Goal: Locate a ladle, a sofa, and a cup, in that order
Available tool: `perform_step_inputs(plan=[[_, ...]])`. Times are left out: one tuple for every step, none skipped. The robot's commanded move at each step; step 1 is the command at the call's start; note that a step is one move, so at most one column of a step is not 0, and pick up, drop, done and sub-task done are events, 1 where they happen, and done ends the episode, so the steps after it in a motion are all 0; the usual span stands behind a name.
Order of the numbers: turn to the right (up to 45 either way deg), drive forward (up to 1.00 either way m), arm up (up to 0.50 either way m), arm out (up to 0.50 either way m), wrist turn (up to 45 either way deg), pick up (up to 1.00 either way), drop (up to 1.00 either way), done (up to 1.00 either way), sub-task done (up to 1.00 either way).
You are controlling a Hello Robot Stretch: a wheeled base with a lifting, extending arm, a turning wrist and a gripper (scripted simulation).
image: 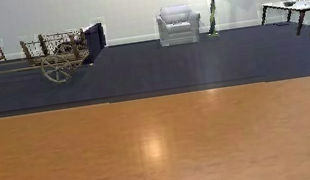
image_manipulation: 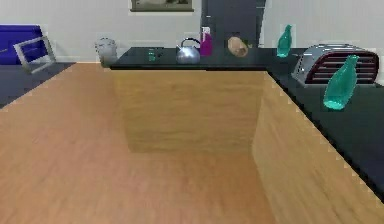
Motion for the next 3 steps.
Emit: perform_step_inputs(plan=[[0.0,0.30,0.00,0.00,0.0,0.00,0.00,0.00,0.00],[-9.0,0.00,0.00,0.00,0.0,0.00,0.00,0.00,0.00],[0.0,1.00,0.00,0.00,0.0,0.00,0.00,0.00,0.00]])
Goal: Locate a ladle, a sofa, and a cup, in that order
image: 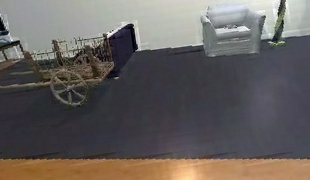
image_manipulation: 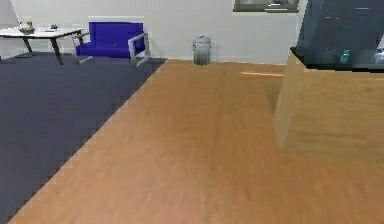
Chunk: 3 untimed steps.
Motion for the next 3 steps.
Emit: perform_step_inputs(plan=[[-3.0,0.00,0.00,0.00,0.0,0.00,0.00,0.00,0.00],[0.0,1.00,0.00,0.00,0.0,0.00,0.00,0.00,0.00],[0.0,1.00,0.00,0.00,0.0,0.00,0.00,0.00,0.00]])
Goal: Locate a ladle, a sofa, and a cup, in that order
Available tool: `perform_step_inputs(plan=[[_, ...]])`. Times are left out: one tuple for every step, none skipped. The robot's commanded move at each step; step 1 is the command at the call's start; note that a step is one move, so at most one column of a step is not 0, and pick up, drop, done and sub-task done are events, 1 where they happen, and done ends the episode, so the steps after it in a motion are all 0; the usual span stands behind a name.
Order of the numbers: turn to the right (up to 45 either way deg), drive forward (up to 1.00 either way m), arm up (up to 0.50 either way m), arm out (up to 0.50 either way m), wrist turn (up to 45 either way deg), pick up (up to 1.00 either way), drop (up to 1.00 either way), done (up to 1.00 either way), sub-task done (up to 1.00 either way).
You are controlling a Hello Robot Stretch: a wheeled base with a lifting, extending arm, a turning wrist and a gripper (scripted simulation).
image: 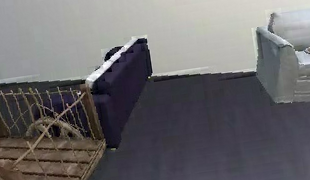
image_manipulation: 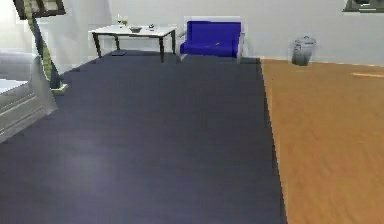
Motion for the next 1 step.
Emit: perform_step_inputs(plan=[[0.0,0.80,0.00,0.00,0.0,0.00,0.00,0.00,0.00]])
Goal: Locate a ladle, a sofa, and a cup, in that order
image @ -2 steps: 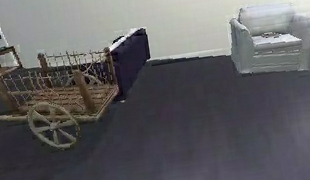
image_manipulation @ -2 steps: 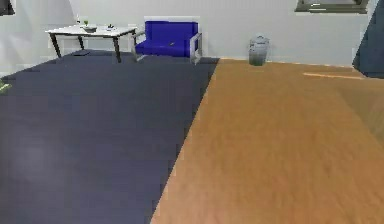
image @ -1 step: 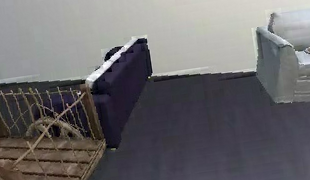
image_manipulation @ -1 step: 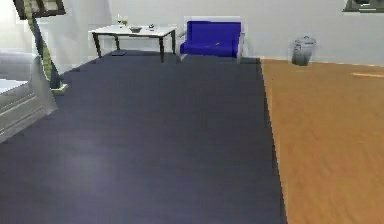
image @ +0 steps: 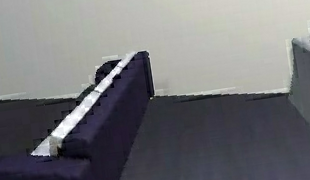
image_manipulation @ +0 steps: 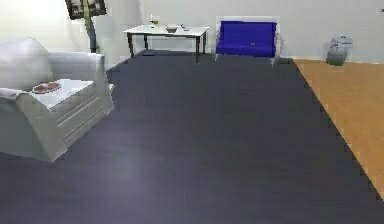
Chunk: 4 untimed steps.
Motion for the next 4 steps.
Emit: perform_step_inputs(plan=[[-18.0,0.00,0.00,0.00,0.0,0.00,0.00,0.00,0.00],[0.0,0.00,0.00,0.00,0.0,0.00,0.00,0.00,1.00],[-45.0,0.00,0.00,0.00,0.0,0.00,0.00,0.00,0.00],[-45.0,0.00,0.00,0.00,0.0,0.00,0.00,0.00,0.00]])
